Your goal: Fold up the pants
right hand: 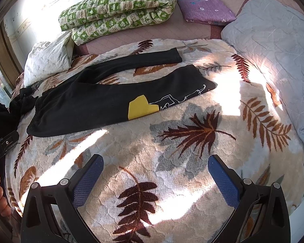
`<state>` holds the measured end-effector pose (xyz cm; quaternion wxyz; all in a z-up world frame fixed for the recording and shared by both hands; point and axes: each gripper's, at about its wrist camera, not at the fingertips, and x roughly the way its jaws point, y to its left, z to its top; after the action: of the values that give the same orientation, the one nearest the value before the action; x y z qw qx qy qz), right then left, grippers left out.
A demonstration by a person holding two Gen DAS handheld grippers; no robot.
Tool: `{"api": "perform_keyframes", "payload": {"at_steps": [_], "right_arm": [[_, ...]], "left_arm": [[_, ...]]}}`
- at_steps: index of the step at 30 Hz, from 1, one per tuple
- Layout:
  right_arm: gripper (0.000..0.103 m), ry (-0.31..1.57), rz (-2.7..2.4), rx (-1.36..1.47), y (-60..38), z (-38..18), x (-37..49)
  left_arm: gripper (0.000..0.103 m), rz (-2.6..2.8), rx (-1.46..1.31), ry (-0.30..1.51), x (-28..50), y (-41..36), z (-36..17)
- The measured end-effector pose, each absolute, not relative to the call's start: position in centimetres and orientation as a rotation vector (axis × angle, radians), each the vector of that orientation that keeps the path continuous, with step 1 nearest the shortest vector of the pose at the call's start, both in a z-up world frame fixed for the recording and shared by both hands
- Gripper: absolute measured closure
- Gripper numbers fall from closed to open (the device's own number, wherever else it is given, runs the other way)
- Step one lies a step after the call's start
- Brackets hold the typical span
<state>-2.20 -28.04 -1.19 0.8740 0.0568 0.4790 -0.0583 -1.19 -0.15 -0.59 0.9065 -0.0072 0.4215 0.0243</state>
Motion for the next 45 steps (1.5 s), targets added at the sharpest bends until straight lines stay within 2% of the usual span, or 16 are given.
{"api": "perform_keyframes", "payload": {"at_steps": [17,30,36,45], "right_arm": [[0.0,1.006,-0.121,0.115,-28.3,-1.5,-2.0],[0.0,1.013,-0.079,0.079,-28.7,-0.3,2.3],[0.0,1.021,-0.054,0.063,-30.7,0.9,7.0],[0.003,1.109,-0.092,0.127,-38.0,0.4,19.9]], "left_arm": [[0.001,0.048,-0.013,0.886,-0.5,-0.3,-1.1],[0.001,0.062,0.013,0.894,2.9,-0.5,-1.1],[0.001,0.042,-0.033,0.986,8.0,1.2,-0.7],[0.001,0.109,-0.218,1.171,21.2,8.7,-0.4]]}}
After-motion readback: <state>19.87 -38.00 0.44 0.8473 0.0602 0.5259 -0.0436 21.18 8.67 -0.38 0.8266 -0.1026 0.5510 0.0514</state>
